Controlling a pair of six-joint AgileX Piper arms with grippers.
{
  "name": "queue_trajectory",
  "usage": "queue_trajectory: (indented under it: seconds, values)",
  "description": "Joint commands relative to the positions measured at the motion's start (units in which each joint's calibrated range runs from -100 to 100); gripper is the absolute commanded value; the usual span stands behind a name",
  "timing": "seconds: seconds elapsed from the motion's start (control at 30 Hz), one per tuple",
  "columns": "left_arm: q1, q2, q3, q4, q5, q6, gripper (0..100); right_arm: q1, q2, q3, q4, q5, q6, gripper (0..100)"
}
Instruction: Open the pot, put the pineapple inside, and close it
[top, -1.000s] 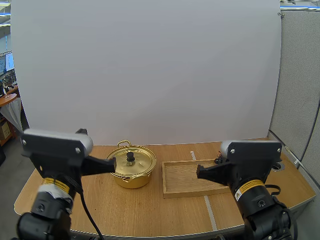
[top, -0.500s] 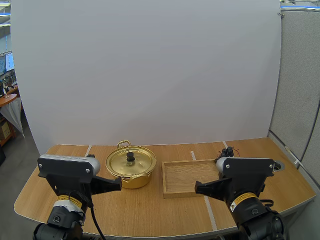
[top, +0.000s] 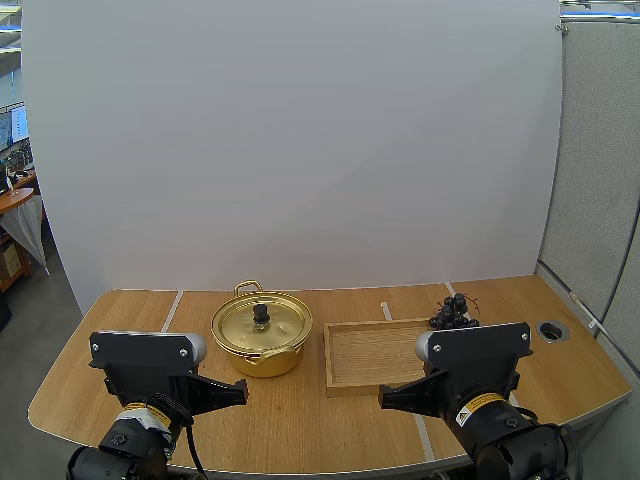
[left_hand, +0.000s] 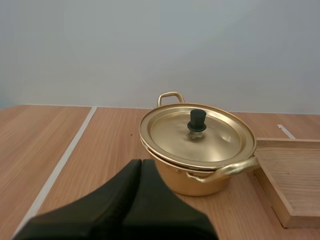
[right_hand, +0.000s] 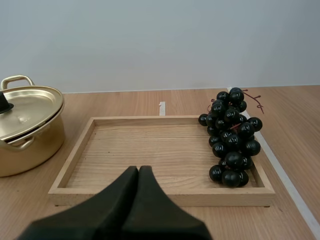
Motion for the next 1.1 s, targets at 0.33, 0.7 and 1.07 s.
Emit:
queue_trajectory:
  seconds: [0.33,0.7,1.07]
  values:
    - [0.09,-0.19,0.05,0.00,0.02,-0.63,0,0.05,-0.27,0.00,0.10,0.02,-0.63,0]
    - [0.16,-0.19,0.05,0.00,-0.18,-0.63,0,0.05,-0.27,0.00,0.10,0.18,-0.63,0]
    - [0.16,-0.19,0.05,0.00,-0.02,-0.63,0,0.05,-0.27,0.00,0.10,0.19,-0.63,0]
